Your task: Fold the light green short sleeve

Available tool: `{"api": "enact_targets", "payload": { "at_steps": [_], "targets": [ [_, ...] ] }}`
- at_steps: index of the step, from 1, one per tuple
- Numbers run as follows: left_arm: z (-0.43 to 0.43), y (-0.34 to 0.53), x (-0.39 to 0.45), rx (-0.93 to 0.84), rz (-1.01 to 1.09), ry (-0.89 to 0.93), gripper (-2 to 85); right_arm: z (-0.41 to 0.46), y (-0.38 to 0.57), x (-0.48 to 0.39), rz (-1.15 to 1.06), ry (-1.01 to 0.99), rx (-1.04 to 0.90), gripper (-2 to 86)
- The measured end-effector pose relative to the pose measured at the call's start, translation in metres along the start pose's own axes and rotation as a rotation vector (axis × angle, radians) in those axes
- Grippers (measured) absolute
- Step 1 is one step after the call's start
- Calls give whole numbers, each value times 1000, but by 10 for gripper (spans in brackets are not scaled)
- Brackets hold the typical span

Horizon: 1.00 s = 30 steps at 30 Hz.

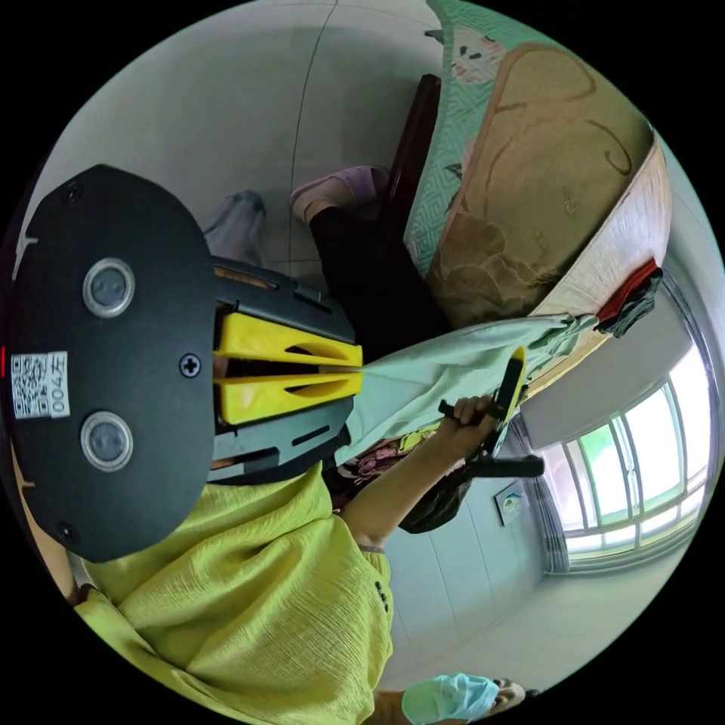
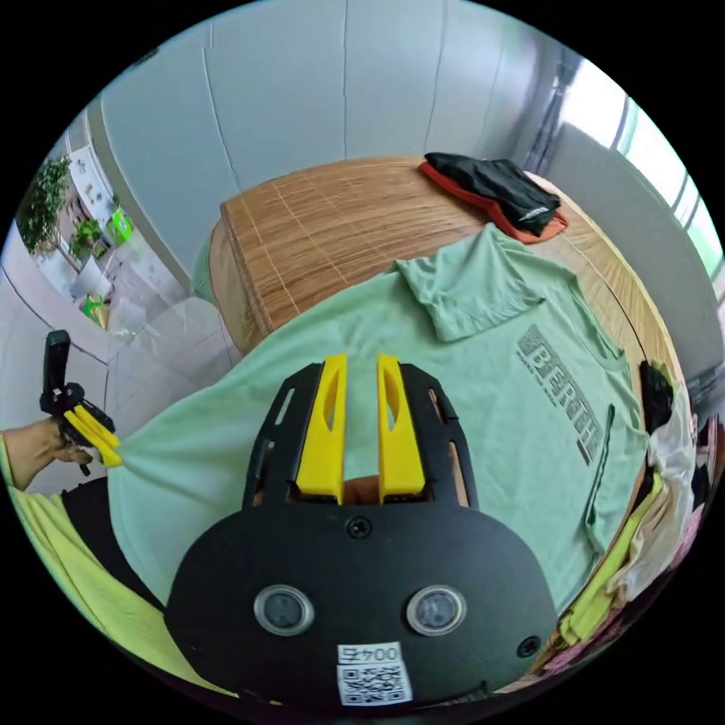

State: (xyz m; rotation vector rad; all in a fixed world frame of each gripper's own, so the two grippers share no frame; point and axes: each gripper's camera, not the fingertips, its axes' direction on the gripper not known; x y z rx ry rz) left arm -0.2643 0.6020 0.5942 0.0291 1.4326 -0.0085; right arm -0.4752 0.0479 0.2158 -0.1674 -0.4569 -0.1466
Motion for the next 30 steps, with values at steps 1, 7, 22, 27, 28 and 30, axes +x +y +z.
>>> {"api": "enact_targets", "payload": {
  "at_steps": [1, 7, 22, 27, 28, 30],
  "targets": [
    [-10, -3, 0, 17, 9, -53, 7, -22, 18, 11, 53, 2, 35, 75],
    [-28, -95, 18, 112, 168, -226, 5, -114, 180, 91, 492, 133, 57, 74],
    [128, -335, 75, -157, 430, -551, 51, -164, 494, 85, 1190, -68, 72, 97],
    [151, -333, 79, -180, 471, -581, 37, -140, 518, 53, 1177, -216, 46, 128],
    [155, -332, 78, -175, 465, -568, 34, -135, 522, 45, 1178, -240, 44, 136],
    [157, -330, 78, -151, 461, -525, 31, -128, 531, 35, 1187, -264, 26, 149]
  ]
}}
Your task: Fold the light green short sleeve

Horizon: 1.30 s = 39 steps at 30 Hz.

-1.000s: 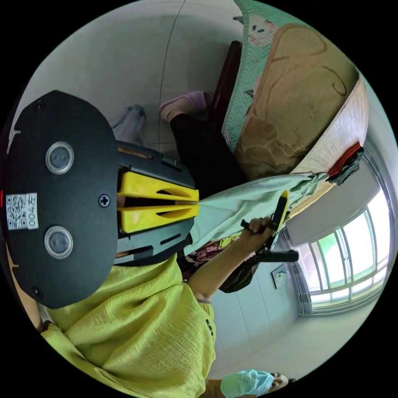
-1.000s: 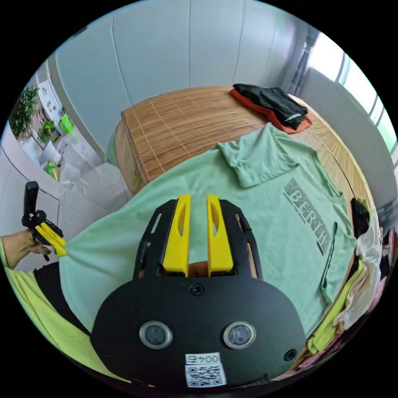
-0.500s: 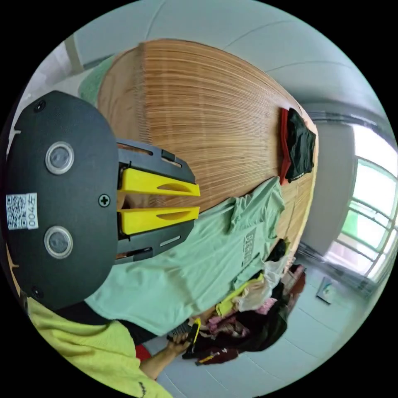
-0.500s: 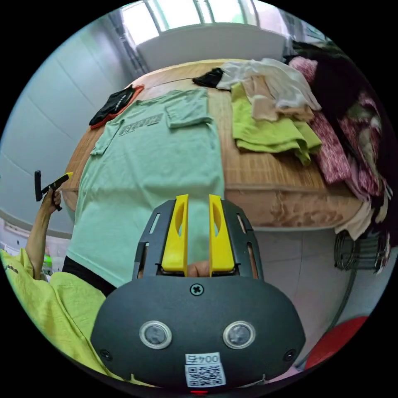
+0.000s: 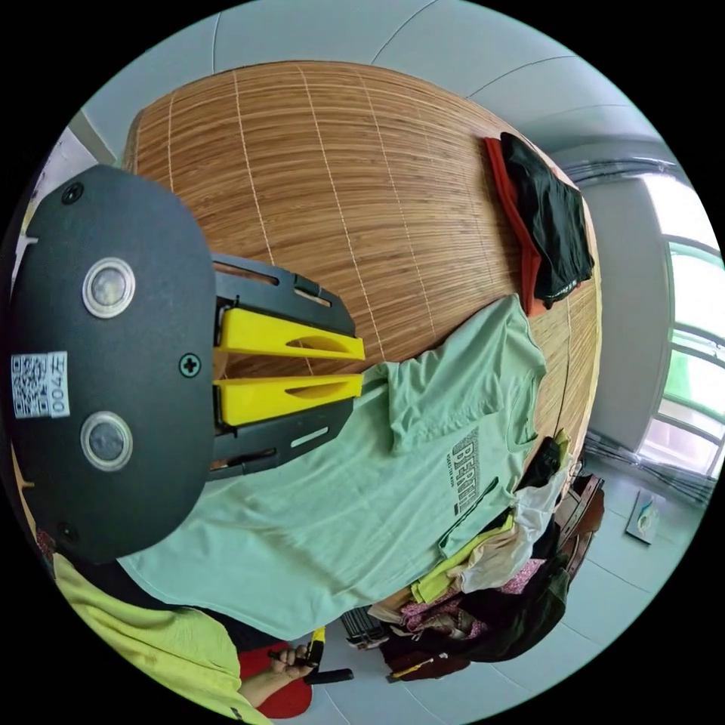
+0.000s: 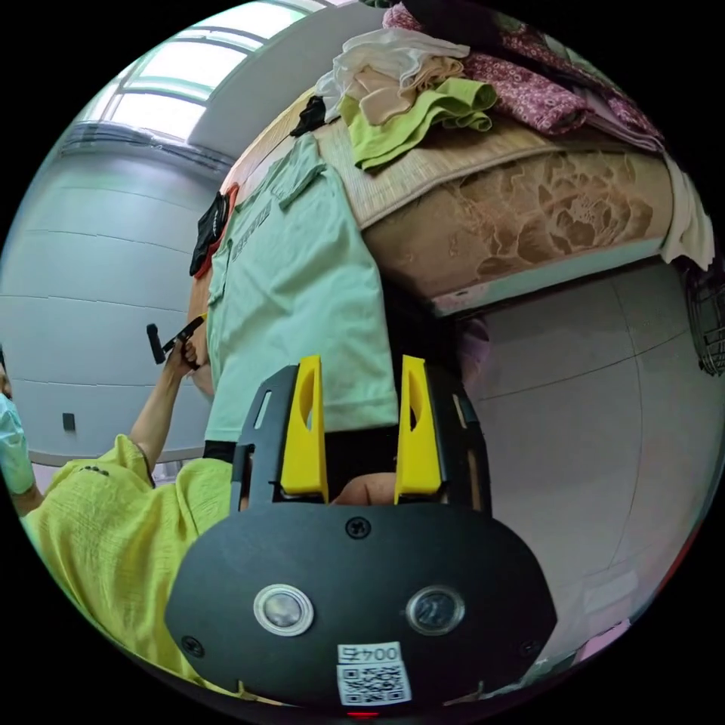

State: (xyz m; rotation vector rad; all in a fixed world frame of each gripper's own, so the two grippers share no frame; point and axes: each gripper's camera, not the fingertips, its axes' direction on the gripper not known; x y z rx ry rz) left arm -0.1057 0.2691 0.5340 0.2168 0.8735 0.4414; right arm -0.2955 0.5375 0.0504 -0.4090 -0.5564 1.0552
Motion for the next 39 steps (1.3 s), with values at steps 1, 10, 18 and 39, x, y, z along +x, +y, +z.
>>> {"api": "enact_targets", "payload": {
  "at_steps": [1, 10, 18, 39],
  "targets": [
    [2, 1, -1, 17, -15, 21, 30, 4, 7, 5, 10, 2, -4, 155],
    [7, 6, -5, 22, 23, 23, 31, 47, 35, 72, 213, -254, 11, 163],
    [16, -10, -3, 15, 23, 76, 47, 75, 49, 99, 249, -366, 18, 159],
    [24, -67, 27, -142, 129, -88, 71, 111, 50, 79, 49, -197, -37, 161]
  ]
}}
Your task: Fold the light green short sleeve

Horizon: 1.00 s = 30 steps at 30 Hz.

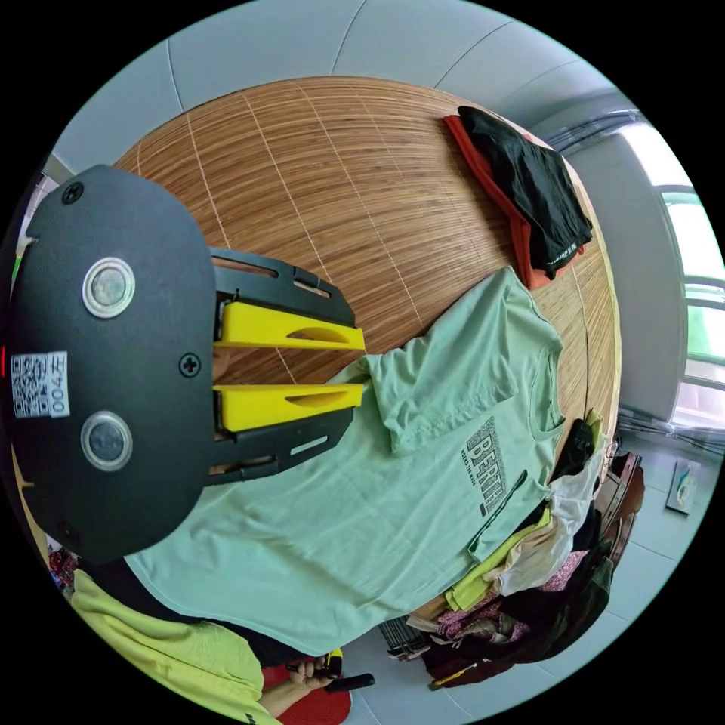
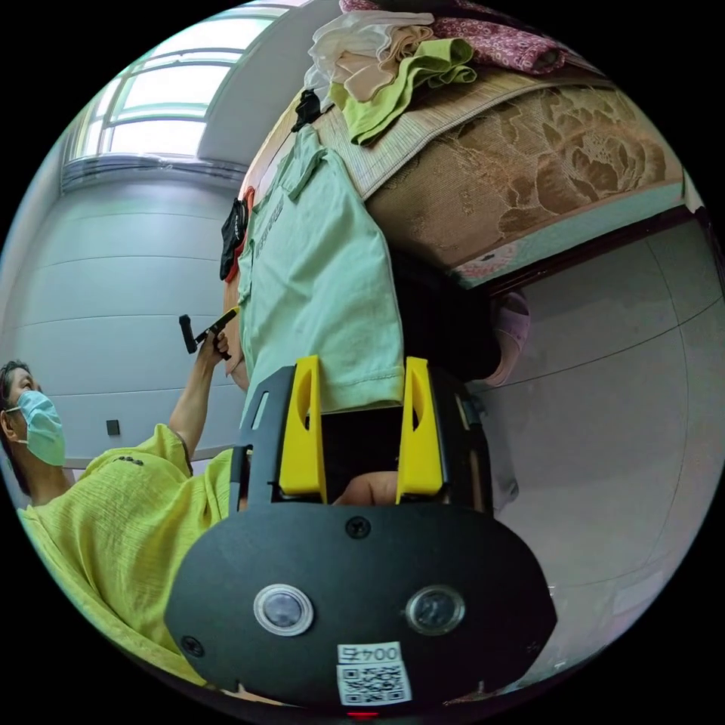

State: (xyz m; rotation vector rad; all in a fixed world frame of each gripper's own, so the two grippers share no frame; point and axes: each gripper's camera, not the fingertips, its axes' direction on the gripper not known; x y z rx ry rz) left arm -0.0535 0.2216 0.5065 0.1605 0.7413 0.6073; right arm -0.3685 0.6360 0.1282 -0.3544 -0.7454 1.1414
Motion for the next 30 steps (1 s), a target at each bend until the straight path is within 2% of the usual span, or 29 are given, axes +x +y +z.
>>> {"api": "enact_targets", "payload": {
  "at_steps": [3, 6, 9, 13, 22, 25, 30],
  "targets": [
    [6, -7, 0, -21, 6, -5, 63, 4, 0, -3, -23, 40, -12, 152],
    [5, -8, -5, -22, 4, -33, 43, 1, -1, -1, -35, 58, -21, 110],
    [1, -2, -21, -1, -25, -8, 34, -14, 2, 11, -16, 75, 14, 31],
    [-2, 4, -39, 10, -44, -2, 28, -16, 4, 22, -26, 92, -3, 10],
    [-4, 25, -82, 26, -112, 9, 43, -9, 10, 44, 20, 43, -20, 17],
    [-13, 41, -96, 15, -163, 36, 55, -10, 17, 51, 34, -23, -31, 42],
    [-49, 95, -80, 75, -138, 82, 69, -34, 37, 53, 16, 25, 44, 99]
  ]
}}
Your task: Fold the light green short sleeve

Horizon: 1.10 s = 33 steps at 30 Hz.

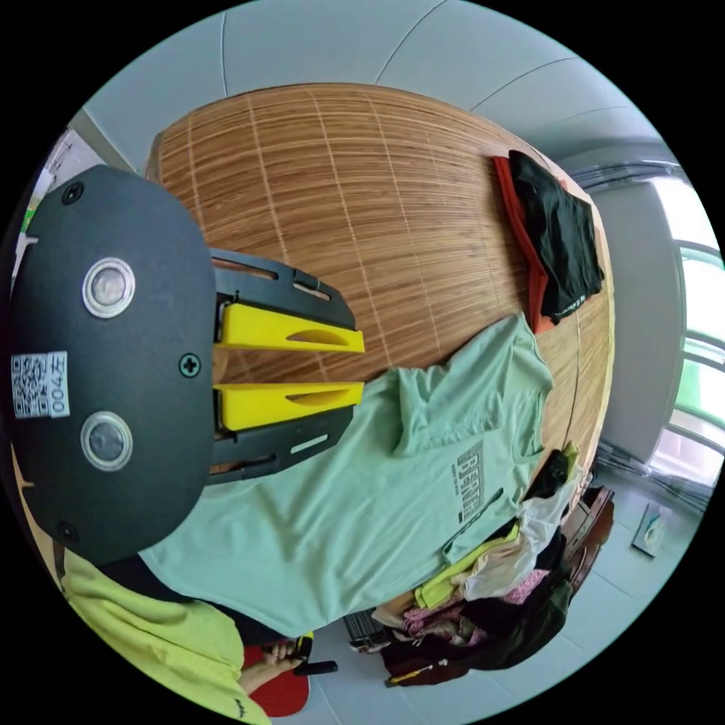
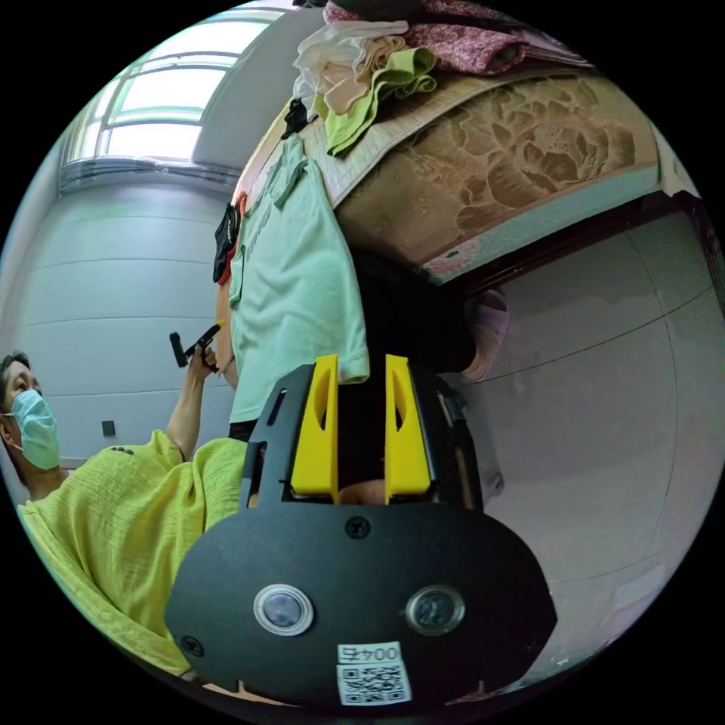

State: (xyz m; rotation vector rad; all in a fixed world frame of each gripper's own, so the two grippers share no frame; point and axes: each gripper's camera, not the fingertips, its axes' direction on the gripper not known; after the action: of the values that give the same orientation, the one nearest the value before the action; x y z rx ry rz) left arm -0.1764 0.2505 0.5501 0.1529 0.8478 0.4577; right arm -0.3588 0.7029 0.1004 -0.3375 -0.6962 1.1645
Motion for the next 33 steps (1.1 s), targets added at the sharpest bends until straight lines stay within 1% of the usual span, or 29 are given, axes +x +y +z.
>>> {"api": "enact_targets", "payload": {
  "at_steps": [2, 4, 5, 7, 8, 10, 11, 13, 16, 18, 20, 24, 27, 28, 29, 31, 33],
  "targets": [
    [-8, 32, 2, 15, -33, 98, 74, -9, 6, 3, -8, -20, 36, 101],
    [-9, 83, 1, 30, -95, 246, 72, -11, 9, 4, -19, -27, 55, 88],
    [-9, 96, 1, 32, -110, 277, 70, -14, 12, 3, -24, -22, 93, 73],
    [-5, 152, 0, 39, -193, 361, 61, -19, 14, 0, -37, -19, 151, 66],
    [-4, 166, 0, 47, -216, 376, 63, -20, 14, -1, -43, -24, 163, 74],
    [0, 221, -4, 116, -347, 463, 77, -20, 12, -2, -63, -37, 166, 106],
    [2, 234, -5, 136, -381, 492, 84, -19, 8, 0, -61, -52, 141, 140],
    [16, 276, -5, 145, -488, 592, 121, -17, 4, 4, -63, -83, 99, 162],
    [29, 298, 7, 103, -509, 663, 150, -18, 2, 11, -43, -96, 82, 153],
    [31, 300, 16, 104, -486, 722, 147, -19, 2, 15, -40, -145, 61, 129],
    [32, 296, 24, 95, -440, 762, 132, -23, 2, 17, -42, -216, 48, 99],
    [28, 294, 27, 104, -414, 784, 95, -38, 2, 13, -50, -219, 62, 97],
    [25, 301, 28, 112, -422, 805, 62, -47, 1, 10, -42, -277, 56, 94],
    [21, 303, 30, 124, -414, 811, 46, -52, 1, 9, -32, -289, 62, 77],
    [18, 305, 30, 133, -420, 815, 38, -59, 1, 8, -18, -278, 66, 48],
    [5, 315, 33, 198, -456, 811, 25, -74, 1, 3, -13, -279, 103, 31],
    [2, 323, 35, 193, -487, 810, 21, -88, 0, -3, -3, -228, 121, 35]
  ]
}}
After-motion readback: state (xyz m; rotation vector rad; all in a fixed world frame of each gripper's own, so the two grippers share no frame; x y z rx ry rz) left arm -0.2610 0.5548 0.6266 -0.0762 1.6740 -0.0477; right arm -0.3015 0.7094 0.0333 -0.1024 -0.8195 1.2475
